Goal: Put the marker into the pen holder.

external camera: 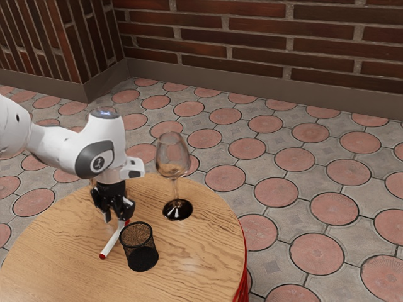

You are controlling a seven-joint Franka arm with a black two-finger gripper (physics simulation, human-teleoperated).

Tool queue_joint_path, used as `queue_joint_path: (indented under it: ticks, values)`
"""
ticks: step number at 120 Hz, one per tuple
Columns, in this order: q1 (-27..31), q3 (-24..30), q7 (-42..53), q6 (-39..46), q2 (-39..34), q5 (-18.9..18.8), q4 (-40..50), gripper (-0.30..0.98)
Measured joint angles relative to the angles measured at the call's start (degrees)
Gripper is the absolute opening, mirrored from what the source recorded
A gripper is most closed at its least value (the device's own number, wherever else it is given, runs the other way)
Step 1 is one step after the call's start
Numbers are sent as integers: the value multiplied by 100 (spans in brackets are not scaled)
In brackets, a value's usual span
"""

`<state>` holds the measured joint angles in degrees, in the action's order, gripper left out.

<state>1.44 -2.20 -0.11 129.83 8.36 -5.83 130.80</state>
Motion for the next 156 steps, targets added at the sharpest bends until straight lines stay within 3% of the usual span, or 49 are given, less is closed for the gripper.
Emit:
queue_joint_path:
  ticks: [20,68,130,156]
  values:
    - [-11,-3,-50,491,196,5,37,25]
    - [-12,-9,-512,684,229,285,219,22]
    - [-13,-20,-857,744,234,200,289,-5]
    - [-17,5,-1055,714,-250,-17,278,-10]
